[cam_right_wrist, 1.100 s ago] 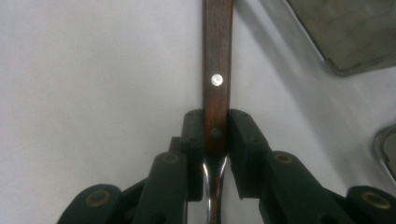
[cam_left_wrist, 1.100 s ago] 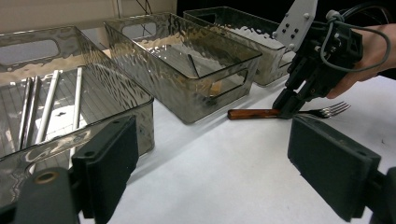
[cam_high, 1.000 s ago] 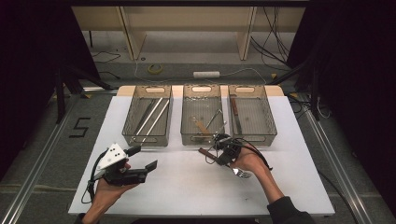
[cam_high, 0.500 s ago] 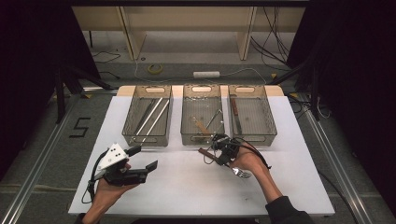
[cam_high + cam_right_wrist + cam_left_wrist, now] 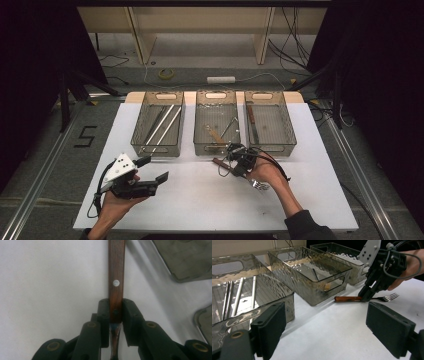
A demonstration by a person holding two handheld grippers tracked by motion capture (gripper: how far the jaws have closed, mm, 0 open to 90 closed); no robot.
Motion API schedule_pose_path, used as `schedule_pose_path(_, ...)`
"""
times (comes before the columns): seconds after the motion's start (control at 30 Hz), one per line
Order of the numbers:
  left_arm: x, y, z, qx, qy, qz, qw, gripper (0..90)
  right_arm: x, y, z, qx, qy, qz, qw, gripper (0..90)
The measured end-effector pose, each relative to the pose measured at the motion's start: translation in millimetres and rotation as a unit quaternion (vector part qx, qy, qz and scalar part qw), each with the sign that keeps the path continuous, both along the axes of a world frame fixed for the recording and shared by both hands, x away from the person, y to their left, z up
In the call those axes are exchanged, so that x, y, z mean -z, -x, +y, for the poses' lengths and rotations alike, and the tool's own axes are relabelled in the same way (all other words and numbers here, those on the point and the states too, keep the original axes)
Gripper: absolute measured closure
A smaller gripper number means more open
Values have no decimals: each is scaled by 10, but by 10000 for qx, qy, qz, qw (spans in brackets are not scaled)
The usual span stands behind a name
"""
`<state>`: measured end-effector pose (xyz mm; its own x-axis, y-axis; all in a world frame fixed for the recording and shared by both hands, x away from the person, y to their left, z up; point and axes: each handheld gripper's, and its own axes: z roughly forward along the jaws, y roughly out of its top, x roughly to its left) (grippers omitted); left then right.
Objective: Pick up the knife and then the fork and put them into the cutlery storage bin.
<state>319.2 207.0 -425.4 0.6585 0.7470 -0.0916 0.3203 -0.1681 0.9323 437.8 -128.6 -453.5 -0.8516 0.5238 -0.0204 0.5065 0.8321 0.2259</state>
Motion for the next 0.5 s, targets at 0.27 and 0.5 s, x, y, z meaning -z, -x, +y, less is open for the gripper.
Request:
schedule_pose_path(0.27, -3, -2, -2, -5, 4, -5, 10000, 163, -79, 13, -100, 92, -293, 28, 9995, 781)
schedule_pose_path(0.5, -2, -1, -2, -5, -6, 2, 10000, 163, -194, 35, -227, 201, -664, 17, 9976, 780)
